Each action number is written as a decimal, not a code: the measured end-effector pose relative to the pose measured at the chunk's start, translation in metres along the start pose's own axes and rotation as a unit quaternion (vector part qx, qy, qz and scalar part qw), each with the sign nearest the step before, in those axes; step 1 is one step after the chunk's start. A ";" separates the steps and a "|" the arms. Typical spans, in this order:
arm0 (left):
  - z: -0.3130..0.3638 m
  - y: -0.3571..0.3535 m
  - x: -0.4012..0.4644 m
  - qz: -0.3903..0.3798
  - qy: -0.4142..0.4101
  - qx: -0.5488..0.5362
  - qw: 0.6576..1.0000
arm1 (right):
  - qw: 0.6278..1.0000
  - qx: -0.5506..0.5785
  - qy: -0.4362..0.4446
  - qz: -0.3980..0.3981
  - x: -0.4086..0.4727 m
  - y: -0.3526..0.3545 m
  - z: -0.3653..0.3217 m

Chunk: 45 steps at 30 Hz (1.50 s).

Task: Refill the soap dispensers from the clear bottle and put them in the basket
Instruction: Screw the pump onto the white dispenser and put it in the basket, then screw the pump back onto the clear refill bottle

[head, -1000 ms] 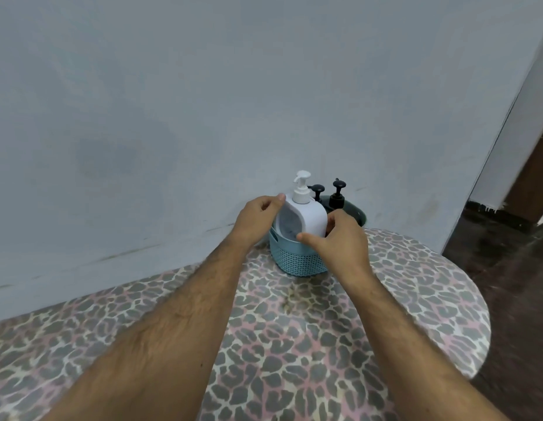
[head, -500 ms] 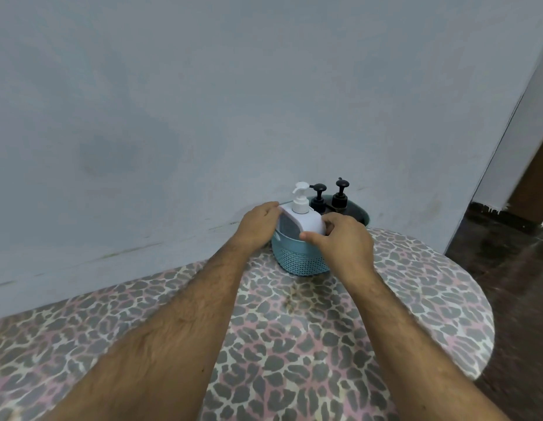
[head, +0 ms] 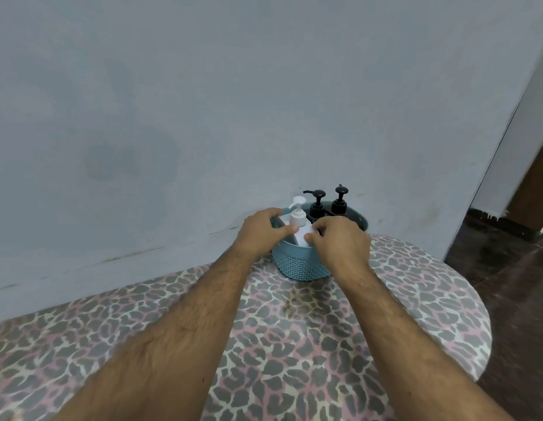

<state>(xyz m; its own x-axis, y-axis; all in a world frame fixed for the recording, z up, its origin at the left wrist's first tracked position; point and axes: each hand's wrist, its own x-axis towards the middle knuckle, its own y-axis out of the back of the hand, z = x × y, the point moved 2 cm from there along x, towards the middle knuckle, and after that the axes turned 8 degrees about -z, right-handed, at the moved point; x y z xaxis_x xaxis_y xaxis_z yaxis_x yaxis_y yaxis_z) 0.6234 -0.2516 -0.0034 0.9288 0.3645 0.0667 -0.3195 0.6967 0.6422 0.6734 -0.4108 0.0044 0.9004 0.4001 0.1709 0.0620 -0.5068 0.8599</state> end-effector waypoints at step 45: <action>-0.085 0.115 -0.459 0.049 0.180 0.382 0.905 | 0.890 -0.064 0.362 -0.269 -0.297 -0.085 -0.170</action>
<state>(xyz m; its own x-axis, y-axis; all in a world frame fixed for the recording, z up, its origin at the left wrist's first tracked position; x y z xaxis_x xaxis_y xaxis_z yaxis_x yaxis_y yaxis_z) 0.1444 -0.2864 -0.0251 0.7379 0.6747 -0.0133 -0.0460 0.0699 0.9965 0.3277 -0.3564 -0.0377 0.2394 0.9692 -0.0573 0.3098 -0.0203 0.9506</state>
